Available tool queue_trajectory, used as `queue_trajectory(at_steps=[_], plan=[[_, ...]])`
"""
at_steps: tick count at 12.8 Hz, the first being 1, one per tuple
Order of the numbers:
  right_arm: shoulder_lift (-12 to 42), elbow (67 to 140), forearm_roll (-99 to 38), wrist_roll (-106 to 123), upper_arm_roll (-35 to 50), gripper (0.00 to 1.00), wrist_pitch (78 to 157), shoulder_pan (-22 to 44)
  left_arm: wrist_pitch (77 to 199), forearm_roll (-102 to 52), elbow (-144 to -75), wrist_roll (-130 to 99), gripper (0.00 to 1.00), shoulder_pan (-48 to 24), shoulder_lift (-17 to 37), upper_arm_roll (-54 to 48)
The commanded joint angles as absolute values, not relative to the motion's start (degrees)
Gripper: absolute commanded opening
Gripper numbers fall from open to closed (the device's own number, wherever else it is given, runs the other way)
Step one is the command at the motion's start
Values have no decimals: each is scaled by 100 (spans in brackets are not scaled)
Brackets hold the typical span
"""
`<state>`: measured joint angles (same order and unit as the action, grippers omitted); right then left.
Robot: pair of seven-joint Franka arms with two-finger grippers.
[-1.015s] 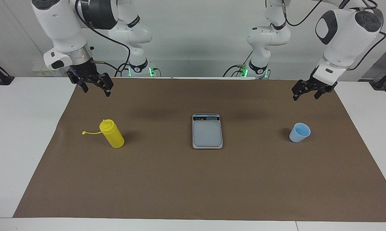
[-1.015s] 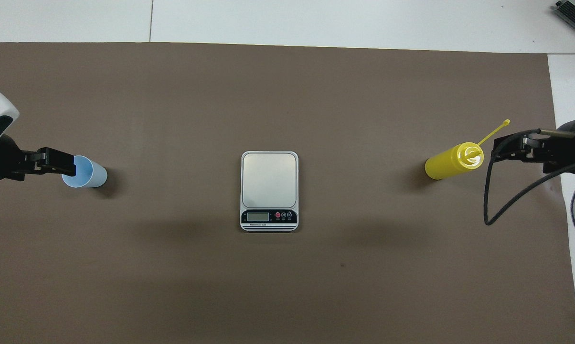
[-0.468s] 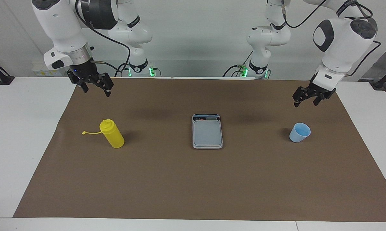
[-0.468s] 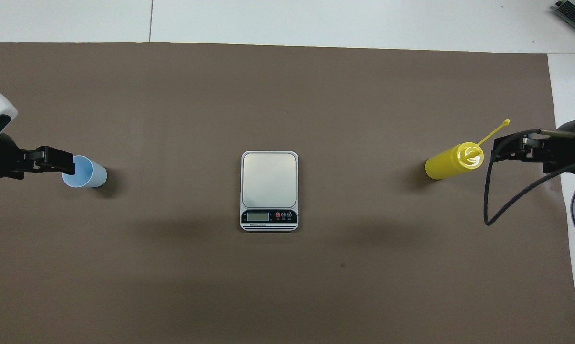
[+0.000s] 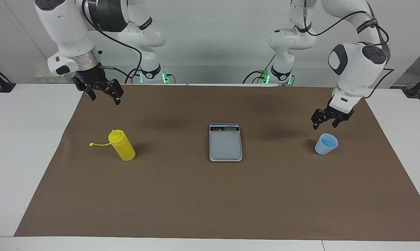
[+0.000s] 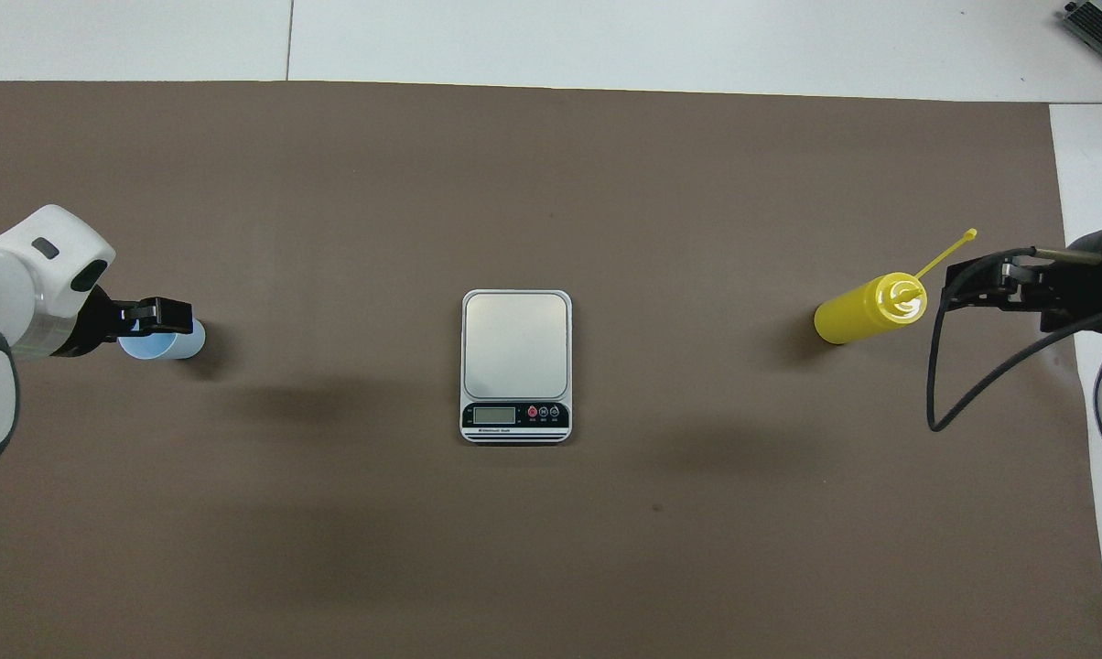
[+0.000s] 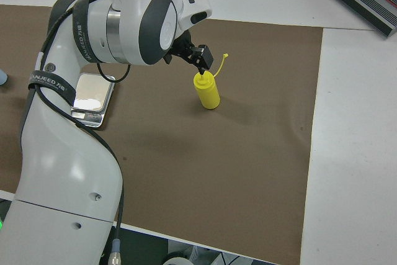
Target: Pour seasoning into cup on scale with both arms
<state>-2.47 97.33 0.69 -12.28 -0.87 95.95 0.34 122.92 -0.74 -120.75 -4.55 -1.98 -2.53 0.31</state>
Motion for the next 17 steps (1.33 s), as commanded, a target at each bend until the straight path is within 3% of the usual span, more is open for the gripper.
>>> queue_trajectory(at_steps=[1, 7, 17], plan=[[-246, 9721, -18, -1266, -123, 100, 9562, 35, 12996, -70, -12426, -623, 87, -220, -132, 62], [-246, 9721, -18, -1266, -123, 100, 9562, 35, 13666, -70, -12893, -589, 82, -193, -132, 79], [-246, 9721, -18, -1266, -114, 100, 9562, 35, 14036, -70, -13052, -589, 80, -193, 53, 79]])
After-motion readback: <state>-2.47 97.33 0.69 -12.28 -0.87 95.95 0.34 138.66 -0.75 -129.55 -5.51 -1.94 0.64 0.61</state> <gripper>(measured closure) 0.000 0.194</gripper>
